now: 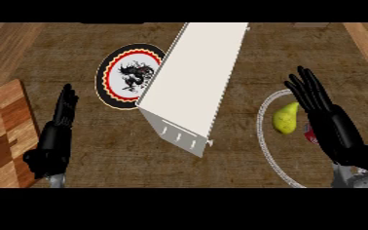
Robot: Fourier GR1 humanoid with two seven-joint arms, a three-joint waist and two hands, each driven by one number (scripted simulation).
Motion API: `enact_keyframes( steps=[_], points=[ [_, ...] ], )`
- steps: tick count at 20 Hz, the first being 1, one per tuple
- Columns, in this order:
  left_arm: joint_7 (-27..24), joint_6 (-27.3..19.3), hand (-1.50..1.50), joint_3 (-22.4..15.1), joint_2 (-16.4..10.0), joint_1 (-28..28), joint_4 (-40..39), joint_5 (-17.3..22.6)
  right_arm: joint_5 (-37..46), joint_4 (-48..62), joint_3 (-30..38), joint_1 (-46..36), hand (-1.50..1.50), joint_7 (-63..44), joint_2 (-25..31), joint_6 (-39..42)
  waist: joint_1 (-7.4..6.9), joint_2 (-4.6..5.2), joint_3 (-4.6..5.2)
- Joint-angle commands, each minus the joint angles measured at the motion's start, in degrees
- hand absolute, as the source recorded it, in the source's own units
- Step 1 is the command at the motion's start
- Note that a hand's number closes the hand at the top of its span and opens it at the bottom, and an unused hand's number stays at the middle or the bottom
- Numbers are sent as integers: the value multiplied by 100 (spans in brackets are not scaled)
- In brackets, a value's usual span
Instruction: Pick the can from the placemat and place it in the tiered shelf
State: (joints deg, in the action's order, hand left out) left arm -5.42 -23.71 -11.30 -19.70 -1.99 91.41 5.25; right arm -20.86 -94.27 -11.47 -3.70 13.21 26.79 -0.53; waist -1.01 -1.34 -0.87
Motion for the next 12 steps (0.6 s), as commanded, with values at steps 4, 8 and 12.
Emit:
enact_keyframes(
  steps=[4, 8, 12],
  points=[
    [368, 572, 0, -149, -345, -268, -293, 115, 263, 709, 1501, 554, -150, -821, 1132, -978, 493, 160, 108],
    [563, 869, 0, -406, -277, -385, -454, 250, 1303, 1935, 2014, 1168, 150, -1524, 2028, -1979, 656, 321, 142],
    [796, 1411, 0, -596, -171, 30, -744, 410, -119, 1883, 2793, 1010, -150, -1403, 1337, -1525, 252, 135, 86]
  ],
)
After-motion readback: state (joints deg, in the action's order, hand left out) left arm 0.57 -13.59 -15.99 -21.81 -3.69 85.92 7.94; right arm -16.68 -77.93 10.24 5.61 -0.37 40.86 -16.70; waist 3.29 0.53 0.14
